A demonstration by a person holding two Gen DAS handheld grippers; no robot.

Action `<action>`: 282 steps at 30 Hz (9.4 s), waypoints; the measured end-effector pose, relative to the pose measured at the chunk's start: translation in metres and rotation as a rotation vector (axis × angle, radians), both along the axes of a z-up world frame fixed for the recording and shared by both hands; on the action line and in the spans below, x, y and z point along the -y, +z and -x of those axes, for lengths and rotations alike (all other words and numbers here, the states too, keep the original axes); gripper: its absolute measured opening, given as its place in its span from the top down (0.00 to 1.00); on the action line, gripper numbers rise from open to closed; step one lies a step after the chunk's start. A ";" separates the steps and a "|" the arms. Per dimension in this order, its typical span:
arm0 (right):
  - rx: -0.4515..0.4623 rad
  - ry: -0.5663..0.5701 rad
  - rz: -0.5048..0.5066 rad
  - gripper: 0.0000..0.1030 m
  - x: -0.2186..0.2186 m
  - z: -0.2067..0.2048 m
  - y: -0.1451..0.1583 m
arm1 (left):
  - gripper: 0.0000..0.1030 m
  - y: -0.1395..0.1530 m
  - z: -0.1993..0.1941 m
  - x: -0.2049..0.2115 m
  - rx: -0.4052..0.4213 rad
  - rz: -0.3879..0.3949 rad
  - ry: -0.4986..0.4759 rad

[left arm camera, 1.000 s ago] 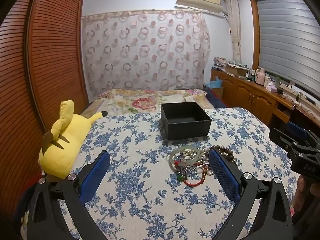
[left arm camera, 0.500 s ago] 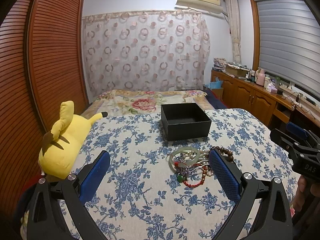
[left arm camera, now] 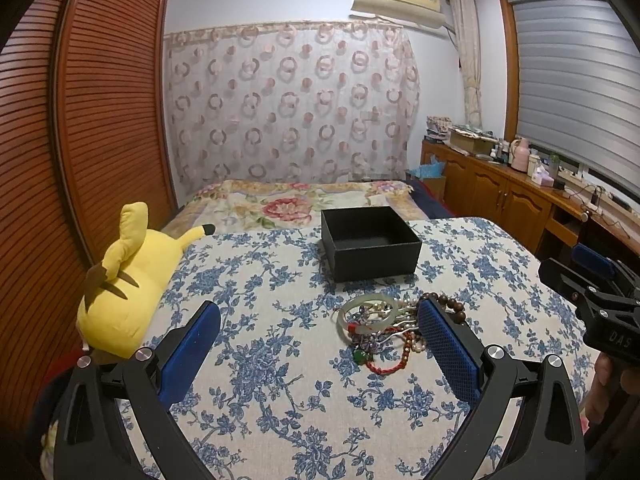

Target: Organize jewelry

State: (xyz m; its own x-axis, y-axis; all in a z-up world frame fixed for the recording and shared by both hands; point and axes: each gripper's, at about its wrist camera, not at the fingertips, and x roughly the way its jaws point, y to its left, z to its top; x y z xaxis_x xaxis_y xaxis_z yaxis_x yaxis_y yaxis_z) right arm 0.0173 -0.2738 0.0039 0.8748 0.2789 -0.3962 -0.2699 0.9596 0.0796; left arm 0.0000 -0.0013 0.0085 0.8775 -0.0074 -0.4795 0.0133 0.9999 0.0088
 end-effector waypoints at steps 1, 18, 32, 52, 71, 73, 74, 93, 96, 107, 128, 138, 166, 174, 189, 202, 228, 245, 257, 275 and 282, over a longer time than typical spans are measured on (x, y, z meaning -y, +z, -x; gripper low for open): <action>0.000 0.000 0.000 0.02 0.000 0.000 0.000 | 0.07 0.000 -0.001 0.000 -0.001 0.000 -0.001; -0.007 0.000 0.001 0.02 -0.003 0.001 -0.005 | 0.07 -0.013 -0.001 -0.005 -0.016 0.015 0.000; -0.010 0.002 0.003 0.02 -0.002 -0.001 -0.012 | 0.07 -0.018 -0.001 -0.004 -0.015 0.015 -0.006; -0.034 0.000 0.009 0.02 0.001 -0.011 -0.022 | 0.07 -0.031 -0.005 -0.007 -0.049 0.029 -0.021; -0.055 0.038 0.040 0.06 -0.001 -0.035 -0.039 | 0.07 -0.053 -0.033 -0.024 -0.122 0.077 -0.045; -0.063 0.056 0.047 0.09 -0.002 -0.039 -0.041 | 0.07 -0.057 -0.037 -0.024 -0.135 0.077 -0.050; -0.069 0.063 0.052 0.11 -0.004 -0.041 -0.043 | 0.07 -0.058 -0.038 -0.024 -0.137 0.076 -0.052; -0.287 0.207 0.102 0.62 -0.012 -0.103 -0.080 | 0.07 -0.086 -0.069 -0.001 -0.232 0.055 -0.172; -0.348 0.245 0.106 0.64 -0.014 -0.116 -0.086 | 0.07 -0.087 -0.074 0.003 -0.243 0.051 -0.197; -0.509 0.327 0.101 0.65 -0.028 -0.155 -0.102 | 0.07 -0.092 -0.098 0.015 -0.322 0.053 -0.266; -0.248 0.355 0.117 0.86 -0.016 -0.120 -0.024 | 0.23 -0.097 -0.150 0.013 -0.408 0.200 -0.331; -0.213 0.346 0.147 0.86 -0.018 -0.114 -0.012 | 0.27 -0.103 -0.158 0.012 -0.427 0.198 -0.349; -0.150 0.332 0.135 0.86 -0.045 -0.167 0.016 | 0.33 -0.059 -0.158 -0.010 -0.249 0.143 -0.284; -0.156 0.340 0.102 0.86 -0.063 -0.205 0.022 | 0.33 -0.042 -0.172 -0.016 -0.216 0.146 -0.256; -0.305 0.322 0.050 0.60 -0.067 -0.246 -0.021 | 0.33 -0.039 -0.207 0.002 -0.220 0.098 -0.252; -0.266 0.295 0.038 0.60 -0.033 -0.227 -0.019 | 0.33 -0.051 -0.239 0.031 -0.263 0.026 -0.242; -0.273 0.313 0.084 0.60 -0.001 -0.139 -0.051 | 0.08 -0.048 -0.169 0.018 -0.188 -0.040 -0.251; -0.423 0.408 0.222 0.85 -0.033 -0.108 -0.104 | 0.08 -0.088 -0.114 0.005 -0.292 -0.020 -0.304; -0.399 0.334 0.250 0.95 -0.017 -0.096 -0.105 | 0.18 -0.095 -0.116 0.006 -0.339 0.061 -0.315; -0.397 0.301 0.263 0.94 -0.016 -0.097 -0.106 | 0.80 -0.103 -0.146 0.002 -0.414 0.211 -0.320; -0.402 0.304 0.267 0.93 -0.017 -0.099 -0.107 | 0.83 -0.099 -0.141 0.005 -0.394 0.167 -0.315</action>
